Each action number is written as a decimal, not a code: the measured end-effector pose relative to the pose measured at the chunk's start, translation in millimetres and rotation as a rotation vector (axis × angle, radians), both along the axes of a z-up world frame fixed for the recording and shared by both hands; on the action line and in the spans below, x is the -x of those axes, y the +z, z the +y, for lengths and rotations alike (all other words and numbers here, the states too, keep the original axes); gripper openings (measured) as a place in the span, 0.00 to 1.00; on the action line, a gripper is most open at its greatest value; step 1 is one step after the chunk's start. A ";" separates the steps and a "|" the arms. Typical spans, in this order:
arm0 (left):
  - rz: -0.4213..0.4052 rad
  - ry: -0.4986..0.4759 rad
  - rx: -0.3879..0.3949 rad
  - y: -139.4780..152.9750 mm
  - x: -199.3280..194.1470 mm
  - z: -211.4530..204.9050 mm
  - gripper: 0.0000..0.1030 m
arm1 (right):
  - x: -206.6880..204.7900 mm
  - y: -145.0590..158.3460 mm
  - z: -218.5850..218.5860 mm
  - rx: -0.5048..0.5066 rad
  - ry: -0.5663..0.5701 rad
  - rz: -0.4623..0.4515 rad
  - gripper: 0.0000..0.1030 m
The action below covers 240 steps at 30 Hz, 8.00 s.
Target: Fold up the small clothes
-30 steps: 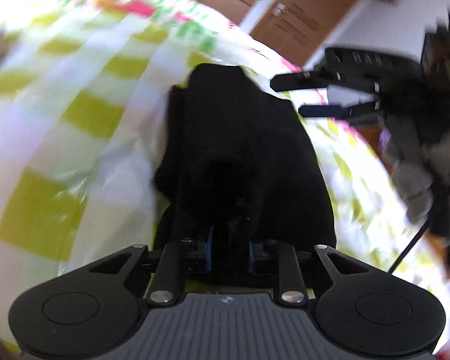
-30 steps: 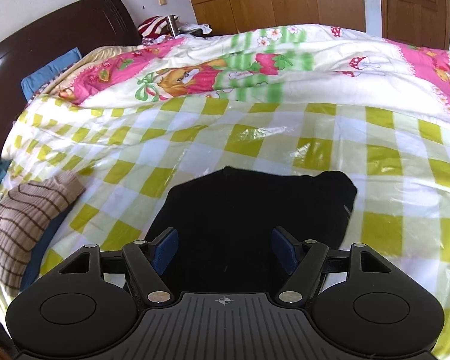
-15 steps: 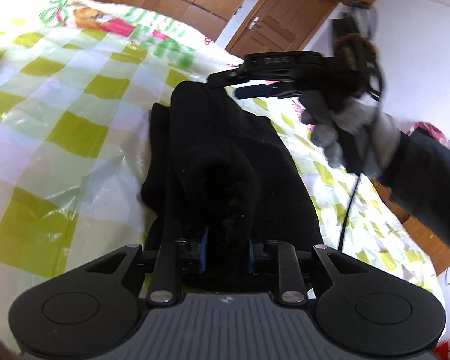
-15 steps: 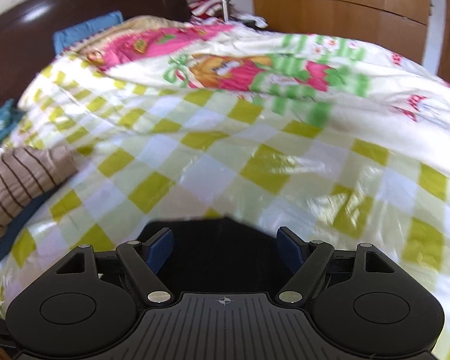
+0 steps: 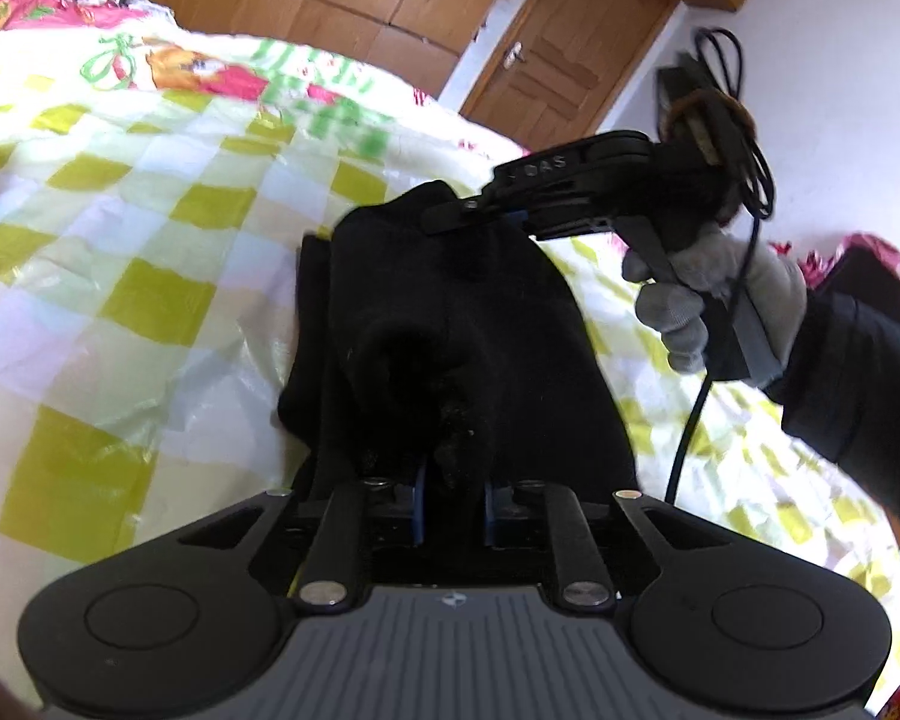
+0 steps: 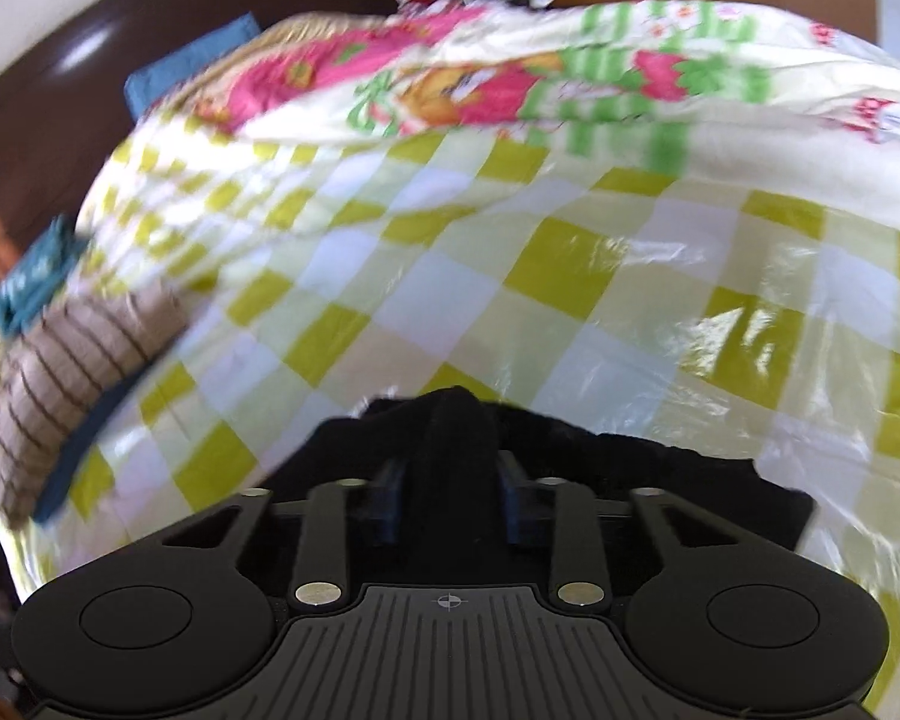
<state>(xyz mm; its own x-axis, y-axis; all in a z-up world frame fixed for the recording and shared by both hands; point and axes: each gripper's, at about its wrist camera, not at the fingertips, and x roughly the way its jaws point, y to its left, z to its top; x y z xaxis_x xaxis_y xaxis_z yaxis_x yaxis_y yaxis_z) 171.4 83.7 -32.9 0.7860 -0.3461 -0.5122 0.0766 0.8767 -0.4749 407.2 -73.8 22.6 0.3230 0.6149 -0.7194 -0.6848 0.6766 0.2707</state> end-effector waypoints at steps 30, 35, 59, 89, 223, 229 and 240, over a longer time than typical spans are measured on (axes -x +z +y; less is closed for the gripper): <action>-0.150 0.034 -0.157 57.5 -11.9 15.7 0.37 | 46.2 4.6 -86.8 -0.115 -0.395 -0.141 0.51; -0.168 -0.023 -0.218 42.0 -65.3 -8.4 0.46 | 14.1 -41.4 -115.9 -0.283 -0.503 0.099 0.55; -0.063 0.095 -0.166 0.5 -47.6 17.1 0.51 | 23.9 -28.9 -75.5 -0.154 -0.503 -0.126 0.38; -0.017 0.174 -0.235 11.7 -14.7 31.3 0.60 | 103.7 -53.5 70.4 0.123 -0.125 -0.372 0.55; 0.131 0.128 -0.409 21.9 110.0 -43.0 0.91 | 320.8 -36.0 -62.5 0.080 -0.519 -0.183 0.70; 0.122 0.131 -0.402 22.6 111.9 -42.3 0.98 | 320.2 -36.5 -63.0 0.087 -0.526 -0.182 0.70; 0.130 0.150 -0.406 22.0 113.4 -42.0 1.00 | 320.5 -37.4 -63.6 0.091 -0.528 -0.181 0.70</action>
<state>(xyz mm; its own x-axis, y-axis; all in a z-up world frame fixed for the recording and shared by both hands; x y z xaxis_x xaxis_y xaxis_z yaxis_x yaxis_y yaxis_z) 58.0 41.7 -10.9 0.7323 0.0157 -0.6808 -0.1028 0.9908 -0.0878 86.7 -137.4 -14.8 0.6933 0.2747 -0.6663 -0.2776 0.9550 0.1048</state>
